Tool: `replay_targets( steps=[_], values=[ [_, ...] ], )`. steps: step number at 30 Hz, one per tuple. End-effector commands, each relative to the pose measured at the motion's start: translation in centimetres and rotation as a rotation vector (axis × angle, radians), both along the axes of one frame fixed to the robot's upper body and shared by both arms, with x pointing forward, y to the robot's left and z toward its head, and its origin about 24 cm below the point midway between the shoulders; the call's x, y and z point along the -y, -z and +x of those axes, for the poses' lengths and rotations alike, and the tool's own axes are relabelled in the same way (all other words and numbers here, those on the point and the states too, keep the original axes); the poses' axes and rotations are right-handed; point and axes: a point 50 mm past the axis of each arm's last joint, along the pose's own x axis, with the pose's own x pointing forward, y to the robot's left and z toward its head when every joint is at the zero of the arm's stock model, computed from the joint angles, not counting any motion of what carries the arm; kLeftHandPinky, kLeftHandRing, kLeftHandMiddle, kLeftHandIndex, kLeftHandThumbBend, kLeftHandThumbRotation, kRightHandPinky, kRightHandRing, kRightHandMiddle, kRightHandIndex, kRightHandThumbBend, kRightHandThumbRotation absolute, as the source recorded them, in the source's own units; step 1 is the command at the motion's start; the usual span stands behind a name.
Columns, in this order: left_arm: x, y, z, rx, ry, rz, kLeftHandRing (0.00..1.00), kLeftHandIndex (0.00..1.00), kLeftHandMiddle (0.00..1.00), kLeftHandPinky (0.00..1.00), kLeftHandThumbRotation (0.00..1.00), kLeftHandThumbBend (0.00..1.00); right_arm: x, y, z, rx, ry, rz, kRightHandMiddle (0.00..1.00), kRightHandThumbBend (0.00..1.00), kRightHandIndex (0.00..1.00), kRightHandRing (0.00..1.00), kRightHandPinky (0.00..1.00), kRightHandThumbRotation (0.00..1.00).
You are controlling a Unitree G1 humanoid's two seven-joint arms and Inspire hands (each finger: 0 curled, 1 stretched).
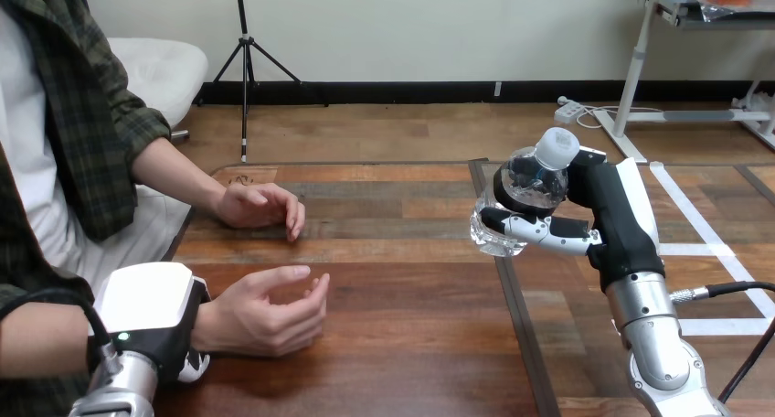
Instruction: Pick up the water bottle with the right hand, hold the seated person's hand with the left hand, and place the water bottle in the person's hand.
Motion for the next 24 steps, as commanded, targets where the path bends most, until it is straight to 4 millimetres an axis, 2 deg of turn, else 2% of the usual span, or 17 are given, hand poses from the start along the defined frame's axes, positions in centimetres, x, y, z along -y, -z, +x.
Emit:
replay_targets(
  steps=[1, 24],
  values=[
    [0.09, 2.32, -0.88, -0.049, -0.031, -0.047, 0.57, 0.57, 0.59, 0.55, 0.0, 0.77, -0.3, -3.63, 1.6, 0.157, -0.013, 0.024, 0.48, 0.72, 0.48, 0.43, 0.38, 0.0],
    [0.52, 2.46, -0.92, 0.108, 0.041, -0.086, 0.47, 0.47, 0.5, 0.45, 0.0, 0.75, -0.2, -3.63, 1.61, 0.156, -0.01, 0.019, 0.48, 0.73, 0.48, 0.43, 0.38, 0.0]
  ],
)
